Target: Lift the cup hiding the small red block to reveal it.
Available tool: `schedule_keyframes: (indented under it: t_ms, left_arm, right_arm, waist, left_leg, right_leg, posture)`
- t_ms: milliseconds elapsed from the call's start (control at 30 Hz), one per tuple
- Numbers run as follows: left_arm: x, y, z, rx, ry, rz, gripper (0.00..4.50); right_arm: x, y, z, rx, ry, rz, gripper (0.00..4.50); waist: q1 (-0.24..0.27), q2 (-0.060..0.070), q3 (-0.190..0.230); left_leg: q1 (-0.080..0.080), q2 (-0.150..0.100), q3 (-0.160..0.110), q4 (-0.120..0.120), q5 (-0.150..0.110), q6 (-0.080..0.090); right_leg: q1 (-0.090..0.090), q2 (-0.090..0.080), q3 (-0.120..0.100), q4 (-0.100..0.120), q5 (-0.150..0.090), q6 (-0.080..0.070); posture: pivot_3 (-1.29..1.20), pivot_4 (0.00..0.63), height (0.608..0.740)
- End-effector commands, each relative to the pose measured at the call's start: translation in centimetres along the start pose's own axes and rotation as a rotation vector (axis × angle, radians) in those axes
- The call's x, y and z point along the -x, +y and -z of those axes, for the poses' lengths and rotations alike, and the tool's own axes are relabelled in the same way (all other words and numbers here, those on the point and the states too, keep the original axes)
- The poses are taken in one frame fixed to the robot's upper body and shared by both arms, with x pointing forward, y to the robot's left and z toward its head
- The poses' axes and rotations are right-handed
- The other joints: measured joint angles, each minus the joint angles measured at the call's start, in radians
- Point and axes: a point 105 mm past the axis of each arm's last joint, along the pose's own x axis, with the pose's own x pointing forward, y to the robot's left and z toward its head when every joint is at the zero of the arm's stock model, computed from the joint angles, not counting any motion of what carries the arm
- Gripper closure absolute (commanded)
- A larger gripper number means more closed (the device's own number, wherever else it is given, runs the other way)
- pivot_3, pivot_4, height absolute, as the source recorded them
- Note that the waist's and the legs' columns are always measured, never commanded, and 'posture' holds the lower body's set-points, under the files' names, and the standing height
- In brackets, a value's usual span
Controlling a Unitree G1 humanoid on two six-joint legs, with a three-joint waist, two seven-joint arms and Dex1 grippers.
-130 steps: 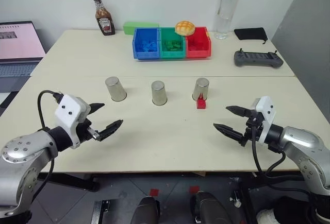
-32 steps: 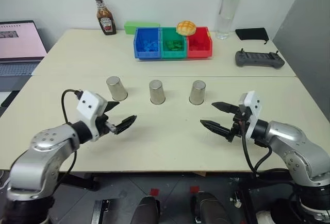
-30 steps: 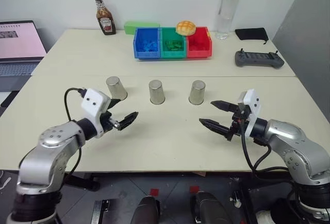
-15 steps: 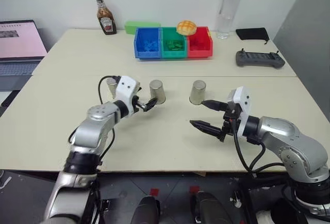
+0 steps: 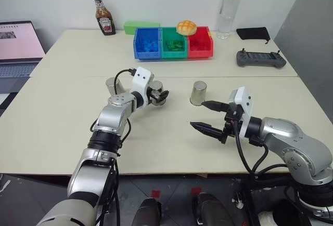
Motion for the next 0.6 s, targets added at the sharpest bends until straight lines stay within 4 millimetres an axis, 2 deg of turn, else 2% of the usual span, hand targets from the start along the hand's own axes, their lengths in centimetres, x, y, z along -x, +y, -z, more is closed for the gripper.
schedule_keyframes:
  t_ms: [33, 167, 233, 300, 600]
  left_arm:
    - [-0.35, -0.38, -1.54, -0.032, -0.046, 0.024, 0.18]
    - [-0.62, -0.33, -1.63, -0.032, -0.050, 0.021, 0.94]
    - [-0.66, -0.22, -1.67, -0.029, -0.053, 0.016, 1.18]
    - [-0.67, -0.16, -1.68, -0.027, -0.055, 0.013, 1.69]
    - [-0.01, 0.15, -2.02, -0.011, -0.100, 0.012, 1.78]
  right_arm:
    - [0.05, 0.55, -1.04, 0.045, -0.034, -0.017, 0.01]
    - [0.07, 0.63, -0.97, 0.048, -0.032, -0.020, 0.00]
    - [0.09, 0.67, -0.93, 0.048, -0.031, -0.021, 0.00]
    - [0.10, 0.70, -0.91, 0.048, -0.031, -0.022, 0.00]
    - [0.11, 0.83, -0.96, 0.054, -0.032, -0.021, 0.00]
  waist:
    - [0.000, 0.000, 0.000]
    - [0.001, 0.000, 0.000]
    - [0.001, 0.000, 0.000]
    - [0.000, 0.000, 0.000]
    - [-0.001, 0.000, 0.000]
  left_leg:
    - [0.000, 0.000, 0.000, 0.000, 0.000, 0.000]
    - [0.000, 0.000, 0.000, 0.000, 0.000, 0.000]
    - [0.000, 0.000, 0.000, 0.000, 0.000, 0.000]
    - [0.000, 0.000, 0.000, 0.000, 0.000, 0.000]
    - [0.000, 0.000, 0.000, 0.000, 0.000, 0.000]
  right_leg:
    - [0.000, 0.000, 0.000, 0.000, 0.000, 0.000]
    - [0.000, 0.000, 0.000, 0.000, 0.000, 0.000]
    - [0.000, 0.000, 0.000, 0.000, 0.000, 0.000]
    - [0.000, 0.000, 0.000, 0.000, 0.000, 0.000]
    - [0.000, 0.000, 0.000, 0.000, 0.000, 0.000]
  posture:
    - [0.00, 0.150, 0.740]
    - [0.00, 0.150, 0.740]
    - [0.00, 0.150, 0.740]
    - [0.00, 0.150, 0.740]
    - [0.00, 0.150, 0.740]
